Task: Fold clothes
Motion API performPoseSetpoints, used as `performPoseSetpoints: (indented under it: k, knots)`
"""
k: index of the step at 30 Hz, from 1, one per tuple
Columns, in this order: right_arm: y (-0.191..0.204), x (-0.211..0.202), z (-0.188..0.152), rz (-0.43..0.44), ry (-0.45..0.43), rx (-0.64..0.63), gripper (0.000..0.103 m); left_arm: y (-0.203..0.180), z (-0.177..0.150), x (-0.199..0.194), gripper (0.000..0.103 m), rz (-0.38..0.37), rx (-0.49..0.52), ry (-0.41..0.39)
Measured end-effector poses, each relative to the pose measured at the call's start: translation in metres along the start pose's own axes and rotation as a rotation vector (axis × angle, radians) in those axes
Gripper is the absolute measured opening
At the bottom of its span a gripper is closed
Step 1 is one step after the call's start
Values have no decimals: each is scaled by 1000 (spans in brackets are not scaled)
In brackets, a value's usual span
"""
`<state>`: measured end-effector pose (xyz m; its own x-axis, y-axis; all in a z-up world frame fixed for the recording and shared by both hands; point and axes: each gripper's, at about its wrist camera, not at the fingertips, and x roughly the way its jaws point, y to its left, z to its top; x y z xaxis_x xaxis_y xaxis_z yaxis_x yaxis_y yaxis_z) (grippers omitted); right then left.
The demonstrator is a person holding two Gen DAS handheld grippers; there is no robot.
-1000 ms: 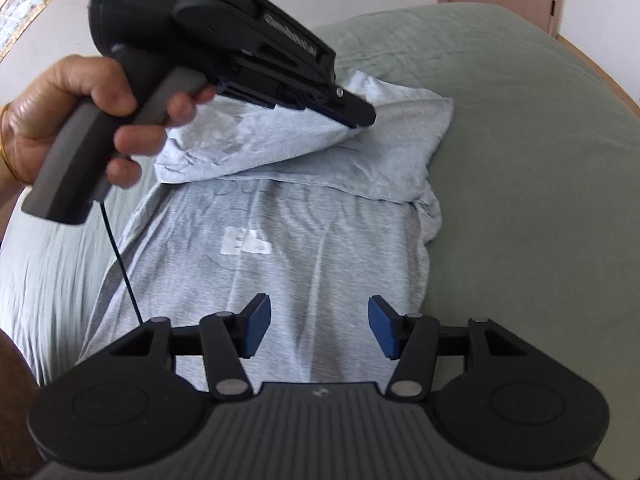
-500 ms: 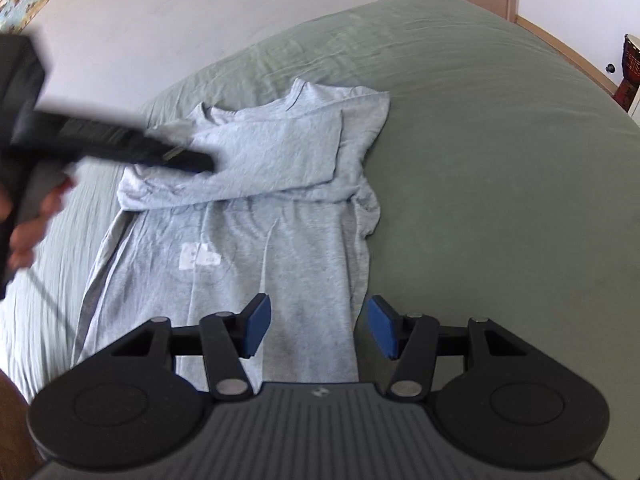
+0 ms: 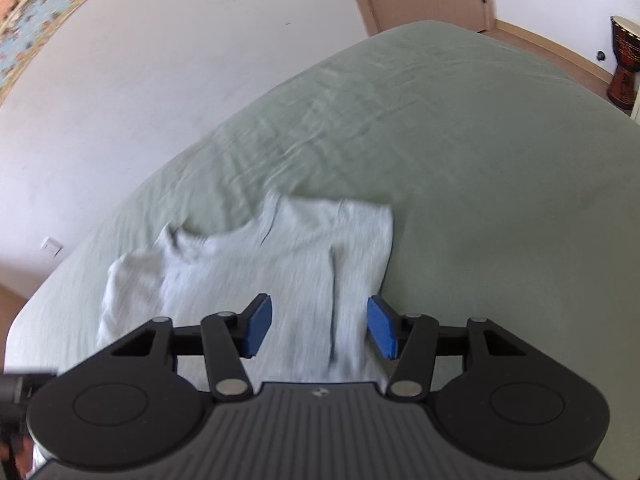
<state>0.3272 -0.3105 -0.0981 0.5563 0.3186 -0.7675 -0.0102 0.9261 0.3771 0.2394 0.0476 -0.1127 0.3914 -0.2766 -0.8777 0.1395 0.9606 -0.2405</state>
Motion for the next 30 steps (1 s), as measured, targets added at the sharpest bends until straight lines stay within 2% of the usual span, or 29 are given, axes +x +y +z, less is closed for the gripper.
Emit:
performPoseSetpoints:
  k: [3, 5, 11, 14, 15, 17, 20, 21, 24, 30]
  knots:
    - [0, 13, 10, 30, 8, 25, 54, 8, -2, 2, 42, -3, -6, 3]
    - [5, 21, 14, 40, 17, 5, 47, 15, -3, 5, 42, -5, -29, 3]
    - [12, 41, 17, -19, 55, -30, 47, 22, -1, 10, 42, -15, -39, -5]
    - [8, 42, 16, -13, 60, -23, 46, 23, 2, 8, 42, -14, -40, -16]
    - [7, 42, 16, -10, 62, -28, 43, 22, 3, 9, 42, -13, -38, -19]
    - [7, 42, 15, -2, 70, -36, 24, 21, 5, 11, 42, -9, -30, -19]
    - [10, 41, 13, 11, 77, -50, 6, 20, 5, 13, 42, -5, -35, -22]
    - [13, 39, 12, -2, 69, -66, 3, 20, 5, 14, 42, -4, -38, -23]
    - [18, 28, 13, -59, 32, -96, 3, 21, 3, 16, 42, -1, -46, -25]
    - [6, 26, 9, -146, 51, -98, 6, 19, -1, 14, 42, 11, -36, -24]
